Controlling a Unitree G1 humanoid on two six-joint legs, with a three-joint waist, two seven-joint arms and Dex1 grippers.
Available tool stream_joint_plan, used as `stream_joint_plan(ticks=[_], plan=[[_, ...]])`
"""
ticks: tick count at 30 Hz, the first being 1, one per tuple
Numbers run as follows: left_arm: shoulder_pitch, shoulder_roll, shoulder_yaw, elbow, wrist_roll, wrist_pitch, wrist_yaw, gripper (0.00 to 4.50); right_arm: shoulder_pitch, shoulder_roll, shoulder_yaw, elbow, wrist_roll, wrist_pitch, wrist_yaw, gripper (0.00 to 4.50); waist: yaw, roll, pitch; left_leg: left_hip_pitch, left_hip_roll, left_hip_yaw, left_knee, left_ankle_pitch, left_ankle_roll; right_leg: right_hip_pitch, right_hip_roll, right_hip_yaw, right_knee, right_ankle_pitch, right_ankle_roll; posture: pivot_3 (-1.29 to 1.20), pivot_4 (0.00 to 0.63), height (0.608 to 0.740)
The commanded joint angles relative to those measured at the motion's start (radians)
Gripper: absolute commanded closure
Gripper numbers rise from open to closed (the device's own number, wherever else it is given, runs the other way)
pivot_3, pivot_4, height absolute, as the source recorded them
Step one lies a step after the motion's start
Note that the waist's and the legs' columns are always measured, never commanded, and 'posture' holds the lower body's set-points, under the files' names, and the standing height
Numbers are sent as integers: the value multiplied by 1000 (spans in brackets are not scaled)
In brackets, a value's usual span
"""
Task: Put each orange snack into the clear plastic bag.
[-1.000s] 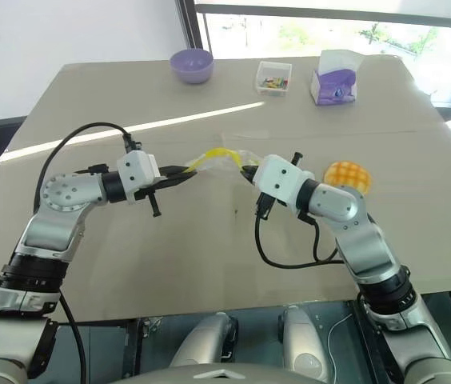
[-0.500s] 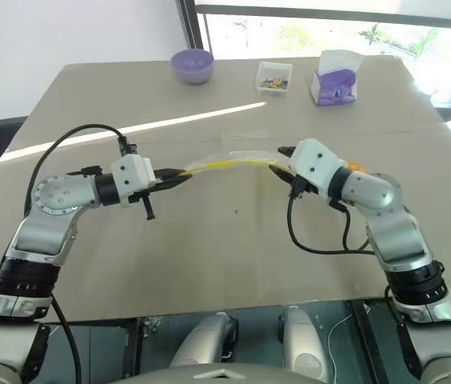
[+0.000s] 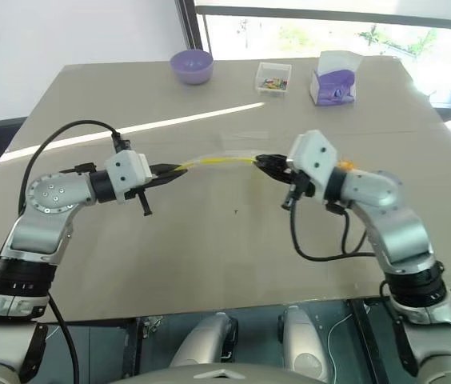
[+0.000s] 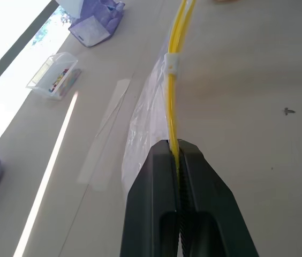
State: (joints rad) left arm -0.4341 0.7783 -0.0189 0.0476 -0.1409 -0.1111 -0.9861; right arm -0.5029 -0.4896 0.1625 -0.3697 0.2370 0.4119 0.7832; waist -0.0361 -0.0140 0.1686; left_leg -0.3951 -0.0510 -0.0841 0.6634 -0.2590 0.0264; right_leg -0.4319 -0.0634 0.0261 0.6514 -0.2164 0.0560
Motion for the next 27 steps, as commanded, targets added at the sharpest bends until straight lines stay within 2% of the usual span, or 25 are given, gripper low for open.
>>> stream_joint_plan(ticks=[1, 15, 27], plan=[[-2, 0, 14, -48, 0, -2, 13, 4500, -52, 50, 55, 25, -80, -37, -75, 4463, 0, 0, 0, 0, 0, 0, 0, 0, 0, 0, 0, 0, 0, 0, 0, 0, 150, 740], [21, -9, 20, -103, -6, 31, 36, 4500, -111, 105, 161, 146, -264, -162, -115, 4463, 0, 0, 0, 0, -1, 0, 4, 0, 0, 0, 0, 0, 5, 0, 0, 0, 150, 740], [30, -28, 17, -126, -14, 53, 42, 4500, -111, 122, 184, 201, -361, -231, -132, 4463, -1, 0, 0, 0, -1, 0, 5, 0, 0, 0, 0, 0, 5, 0, 0, 0, 150, 740]])
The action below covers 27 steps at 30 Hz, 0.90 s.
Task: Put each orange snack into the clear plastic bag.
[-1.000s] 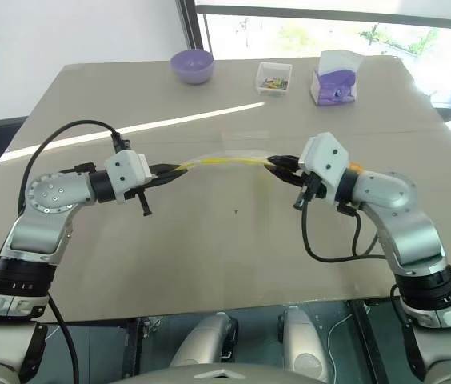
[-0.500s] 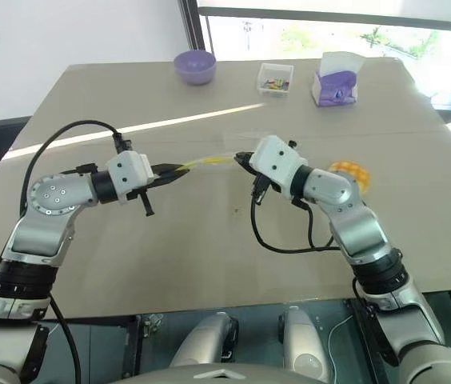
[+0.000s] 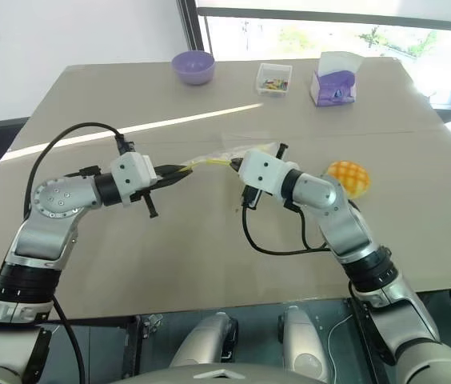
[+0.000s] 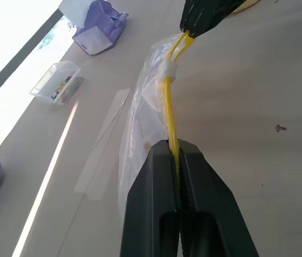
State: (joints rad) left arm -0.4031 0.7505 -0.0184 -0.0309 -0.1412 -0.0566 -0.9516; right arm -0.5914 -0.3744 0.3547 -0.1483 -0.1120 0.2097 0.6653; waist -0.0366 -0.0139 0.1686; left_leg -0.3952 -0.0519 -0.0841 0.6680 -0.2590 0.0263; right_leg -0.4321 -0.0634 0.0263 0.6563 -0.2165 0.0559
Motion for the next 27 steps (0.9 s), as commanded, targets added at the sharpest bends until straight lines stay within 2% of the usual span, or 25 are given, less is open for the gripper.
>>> stream_joint_plan(ticks=[1, 5, 18, 27], plan=[[-1, -1, 17, -48, -15, 2, 7, 4500, -21, 10, -12, -19, -15, -28, -17, 4463, 0, 0, 0, 0, 0, 0, 0, 0, 0, 0, 0, 0, 0, 0, 0, 0, 150, 740], [5, -3, 15, -49, -15, 5, 3, 4500, -24, 41, -53, -16, 6, 16, -48, 4463, -1, 0, 0, 0, 0, 0, 0, 0, 0, 0, 0, 0, 0, 0, 0, 0, 150, 740], [13, -14, 8, -68, -16, 17, -3, 4500, -28, 88, -76, -9, -2, 120, -112, 4463, -1, 0, 0, 0, 0, 0, 0, 0, 0, 0, 0, 0, 0, 0, 0, 0, 150, 740], [23, -34, 7, -94, -18, 39, 0, 4500, -20, 222, -154, -28, 109, 341, -174, 4463, -2, 0, 0, 0, 0, 0, 0, 0, 0, 0, 0, 0, 0, 0, 0, 0, 150, 740]])
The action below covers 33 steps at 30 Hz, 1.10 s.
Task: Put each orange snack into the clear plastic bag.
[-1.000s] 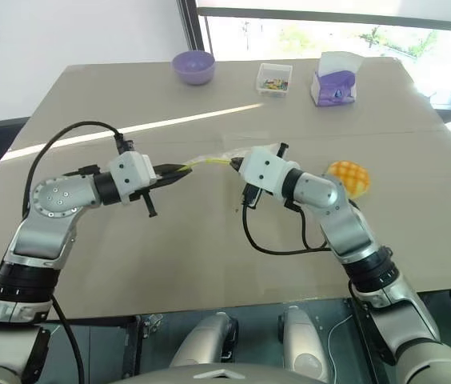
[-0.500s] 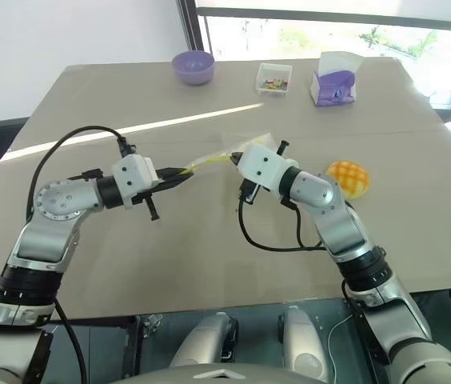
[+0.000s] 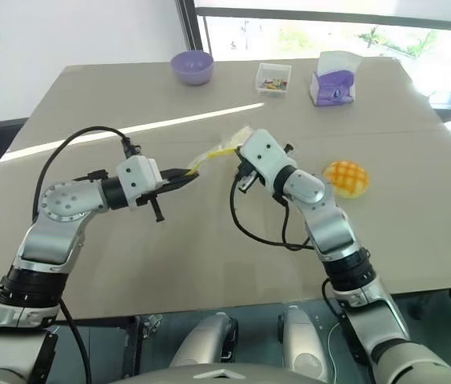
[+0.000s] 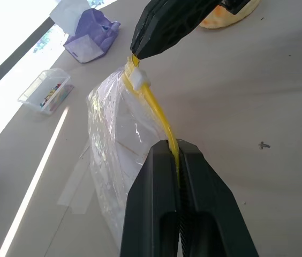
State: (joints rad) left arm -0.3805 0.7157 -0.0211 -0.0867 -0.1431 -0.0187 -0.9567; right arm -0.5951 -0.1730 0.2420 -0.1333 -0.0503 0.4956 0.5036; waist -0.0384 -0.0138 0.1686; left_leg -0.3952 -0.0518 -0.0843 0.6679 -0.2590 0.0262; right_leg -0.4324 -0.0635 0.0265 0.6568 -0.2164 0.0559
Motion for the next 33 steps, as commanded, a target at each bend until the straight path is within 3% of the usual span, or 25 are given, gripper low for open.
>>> stream_joint_plan(ticks=[1, 12, 33], plan=[[-2, -1, 8, -38, -16, 2, 5, 4500, -16, 36, -55, -52, 76, 86, -10, 4463, 0, 0, 0, 0, 0, 0, 0, 0, 0, 0, 0, 0, 0, 0, 0, 0, 150, 740], [-1, -8, 1, -41, -12, 1, -2, 4500, -26, 104, -126, -115, 263, 243, -14, 4463, -1, 0, 0, 0, 0, 0, 0, 0, 0, 0, 0, 0, 0, 0, 0, 0, 150, 740], [23, 18, -21, -16, 18, -72, -45, 4500, -27, -20, -95, -153, 327, 223, 41, 4463, -1, 0, 0, 0, 0, 0, 0, 0, 1, 0, 0, 0, 0, 0, 0, 0, 150, 740]])
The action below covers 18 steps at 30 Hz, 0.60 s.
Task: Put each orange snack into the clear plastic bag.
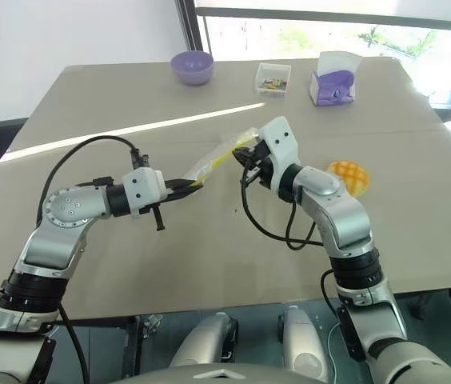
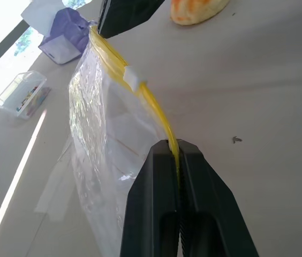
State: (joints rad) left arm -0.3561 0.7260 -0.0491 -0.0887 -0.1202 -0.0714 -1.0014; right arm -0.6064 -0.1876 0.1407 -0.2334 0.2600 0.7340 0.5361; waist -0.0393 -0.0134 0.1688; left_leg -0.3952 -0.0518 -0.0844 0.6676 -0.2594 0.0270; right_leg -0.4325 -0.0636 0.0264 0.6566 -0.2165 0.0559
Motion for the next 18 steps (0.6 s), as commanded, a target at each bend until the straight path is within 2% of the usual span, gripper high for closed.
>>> stream_joint_plan(ticks=[1, 11, 18], plan=[[-2, 5, 8, -16, -10, -15, 1, 4500, -14, -9, 10, -53, 17, -15, 10, 4463, 0, 0, 0, 0, 0, 0, 0, 0, 0, 0, 0, 0, 0, 0, 0, 0, 150, 740], [-18, -11, 28, -21, -46, 36, 18, 4500, 40, -128, 16, -107, 52, -1, 84, 4463, 3, 0, 0, 0, 0, 0, 0, 0, 0, 0, 0, 0, 0, 0, 0, 0, 150, 740], [-18, -11, 21, -23, -47, 28, 15, 4500, 34, -125, 33, -93, 53, -14, 71, 4463, -1, 0, 0, 0, 1, 0, 0, 0, 0, 0, 0, 0, 0, 0, 0, 0, 150, 740]])
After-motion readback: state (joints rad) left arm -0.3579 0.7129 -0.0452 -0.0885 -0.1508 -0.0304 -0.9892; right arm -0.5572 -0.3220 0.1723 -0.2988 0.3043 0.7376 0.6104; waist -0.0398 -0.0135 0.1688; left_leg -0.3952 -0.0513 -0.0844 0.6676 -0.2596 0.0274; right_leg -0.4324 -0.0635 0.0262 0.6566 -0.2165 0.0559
